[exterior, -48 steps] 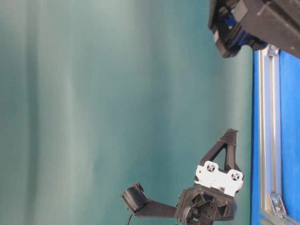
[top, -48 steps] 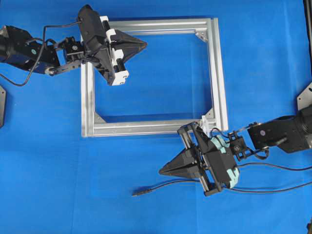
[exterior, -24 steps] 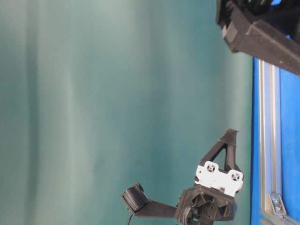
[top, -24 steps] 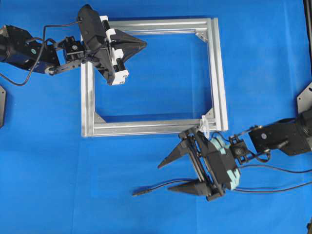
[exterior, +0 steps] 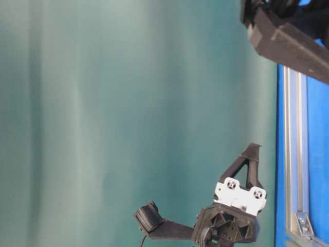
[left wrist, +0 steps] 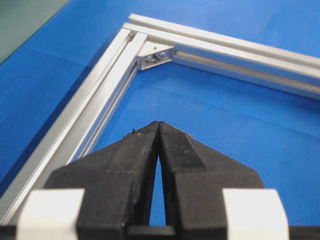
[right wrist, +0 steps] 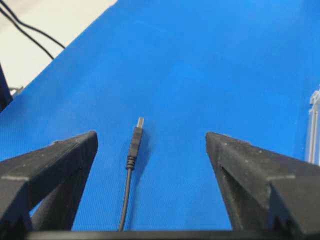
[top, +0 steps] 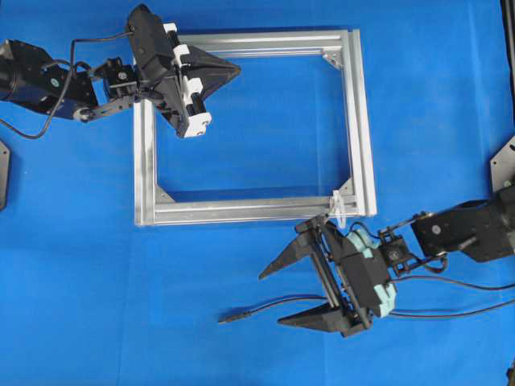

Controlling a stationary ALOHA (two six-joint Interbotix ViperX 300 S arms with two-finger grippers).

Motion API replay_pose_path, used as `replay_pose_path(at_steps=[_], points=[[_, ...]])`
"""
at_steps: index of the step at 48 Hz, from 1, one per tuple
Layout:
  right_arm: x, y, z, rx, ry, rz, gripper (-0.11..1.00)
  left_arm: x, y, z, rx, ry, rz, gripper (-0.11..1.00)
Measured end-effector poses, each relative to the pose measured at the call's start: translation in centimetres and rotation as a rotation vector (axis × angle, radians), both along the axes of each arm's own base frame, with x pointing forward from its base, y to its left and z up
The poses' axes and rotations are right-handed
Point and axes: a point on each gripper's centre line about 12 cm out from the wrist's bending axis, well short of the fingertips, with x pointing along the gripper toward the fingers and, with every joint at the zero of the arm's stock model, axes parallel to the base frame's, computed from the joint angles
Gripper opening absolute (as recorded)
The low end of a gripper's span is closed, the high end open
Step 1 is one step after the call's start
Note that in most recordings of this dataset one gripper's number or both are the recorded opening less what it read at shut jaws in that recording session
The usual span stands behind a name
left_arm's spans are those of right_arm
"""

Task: Insert the wire through the string loop located on the right side.
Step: 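Lower the open right gripper over the black USB cable's plug end, then close the right gripper on the cable just behind the USB plug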

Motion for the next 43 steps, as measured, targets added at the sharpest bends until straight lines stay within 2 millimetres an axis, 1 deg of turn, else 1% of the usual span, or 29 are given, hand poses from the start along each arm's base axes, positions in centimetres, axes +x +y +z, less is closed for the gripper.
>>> replay_pose_path(at_steps=[12, 20, 27, 32, 43], points=[[0.8, 0.8, -3.9, 0.032, 0.102, -0.019, 0.89, 0.0, 0.0, 0.0, 0.000, 0.001, 0.000, 0.00], [1.2, 1.4, -5.6, 0.045, 0.140, -0.021, 0.89, -0.1, 0.0, -0.1, -0.001, 0.003, 0.000, 0.00], [1.6, 1.4, -6.3, 0.047, 0.153, -0.034, 0.88, -0.2, 0.0, -0.2, -0.002, 0.006, 0.000, 0.00], [1.7, 1.4, -6.7, 0.046, 0.161, -0.037, 0.85, -0.2, 0.0, -0.2, -0.003, 0.009, 0.001, 0.00], [1.8, 1.4, -6.8, 0.044, 0.173, -0.043, 0.73, -0.2, -0.1, -0.3, -0.004, 0.012, 0.000, 0.00]])
